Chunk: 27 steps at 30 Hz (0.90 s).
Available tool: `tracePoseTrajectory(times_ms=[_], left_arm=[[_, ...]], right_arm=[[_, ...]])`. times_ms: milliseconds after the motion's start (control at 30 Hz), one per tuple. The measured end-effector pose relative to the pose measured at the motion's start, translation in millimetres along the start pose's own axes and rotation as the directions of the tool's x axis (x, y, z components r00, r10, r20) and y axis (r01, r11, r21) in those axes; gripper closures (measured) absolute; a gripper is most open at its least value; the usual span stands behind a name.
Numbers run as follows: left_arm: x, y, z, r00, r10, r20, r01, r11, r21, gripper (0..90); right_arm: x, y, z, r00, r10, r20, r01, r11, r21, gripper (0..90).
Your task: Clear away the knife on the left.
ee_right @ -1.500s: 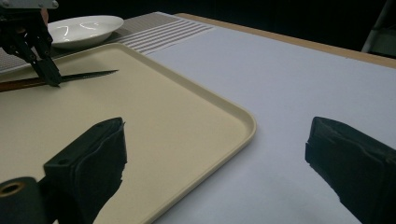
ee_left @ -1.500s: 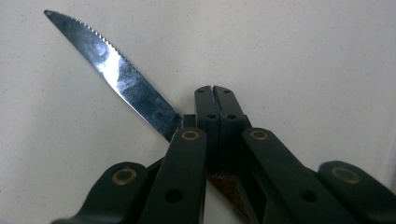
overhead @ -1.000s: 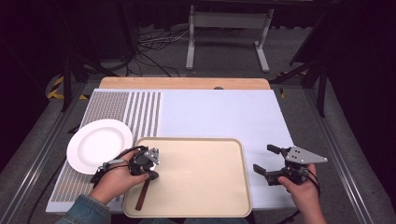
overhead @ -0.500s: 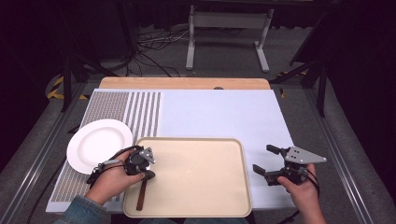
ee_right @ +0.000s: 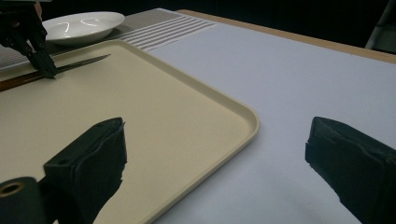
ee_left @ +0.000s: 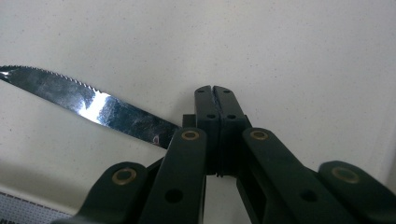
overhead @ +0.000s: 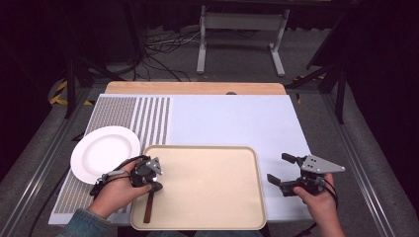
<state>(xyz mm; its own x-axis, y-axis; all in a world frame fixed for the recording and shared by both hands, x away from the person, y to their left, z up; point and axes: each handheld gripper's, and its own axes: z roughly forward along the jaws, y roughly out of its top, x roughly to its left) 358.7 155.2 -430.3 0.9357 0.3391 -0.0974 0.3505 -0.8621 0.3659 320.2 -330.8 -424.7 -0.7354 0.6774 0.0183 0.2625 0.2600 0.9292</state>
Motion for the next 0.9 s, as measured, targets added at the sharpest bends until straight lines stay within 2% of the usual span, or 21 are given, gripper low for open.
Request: tracePoseTrajectory(times_ms=[300,400,500,567,633,667,700,733,767,867,900], left_arm=[[1.7,-0.8,-1.0,0.9997,-0.019,-0.016,0.019,0.9998,-0.005,90.0],[2.2,-0.1,-3.2,0.9997,-0.025,-0.008,0.024,0.9989,-0.040,87.8],[1.2,1.4,-8.0,0.9995,-0.025,-0.021,0.023,0.9975,-0.067,83.6],[-0.1,2.6,-12.5,0.9993,-0.021,-0.030,0.018,0.9956,-0.092,77.1],[-1.5,3.1,-15.9,0.9984,-0.031,-0.046,0.025,0.9921,-0.123,66.5],[-1.5,3.1,-15.9,0.9984,-0.031,-0.046,0.025,0.9921,-0.123,52.4],[-1.7,3.5,-17.1,0.9973,-0.041,-0.061,0.032,0.9881,-0.151,52.4],[-1.9,3.4,-18.4,0.9960,-0.051,-0.073,0.038,0.9848,-0.170,41.0],[-1.8,3.3,-19.7,0.9957,-0.054,-0.075,0.040,0.9819,-0.185,35.2],[-2.2,1.7,-24.6,0.9936,-0.066,-0.091,0.041,0.9664,-0.254,21.2],[-2.3,1.1,-26.5,0.9932,-0.061,-0.099,0.033,0.9647,-0.261,19.1]], right_arm=[[-0.1,0.1,-0.2,1.0000,0.000,0.000,0.000,1.000,0.000,6.0],[-0.2,0.1,-0.6,1.0000,0.000,0.001,0.000,1.000,-0.001,6.0],[-0.6,0.2,-1.1,1.0000,0.001,0.003,-0.001,1.000,-0.004,5.9],[-0.8,0.4,-1.2,1.0000,0.000,0.004,0.000,1.000,-0.003,5.9],[-0.4,0.6,-1.2,1.0000,0.000,0.004,0.000,1.000,-0.003,5.9],[-0.4,0.6,-1.2,1.0000,0.000,0.004,0.000,1.000,-0.003,5.9],[0.0,0.7,-1.2,1.0000,-0.002,0.004,0.002,1.000,-0.003,5.9],[0.3,0.7,-1.5,1.0000,-0.002,0.004,0.002,1.000,-0.003,5.9],[0.3,0.7,-1.8,1.0000,-0.002,0.004,0.002,1.000,-0.004,5.9],[-0.2,1.0,-2.1,1.0000,-0.004,0.005,0.004,1.000,-0.012,5.9],[-0.3,1.1,-2.1,1.0000,-0.004,0.005,0.004,1.000,-0.012,5.9]])
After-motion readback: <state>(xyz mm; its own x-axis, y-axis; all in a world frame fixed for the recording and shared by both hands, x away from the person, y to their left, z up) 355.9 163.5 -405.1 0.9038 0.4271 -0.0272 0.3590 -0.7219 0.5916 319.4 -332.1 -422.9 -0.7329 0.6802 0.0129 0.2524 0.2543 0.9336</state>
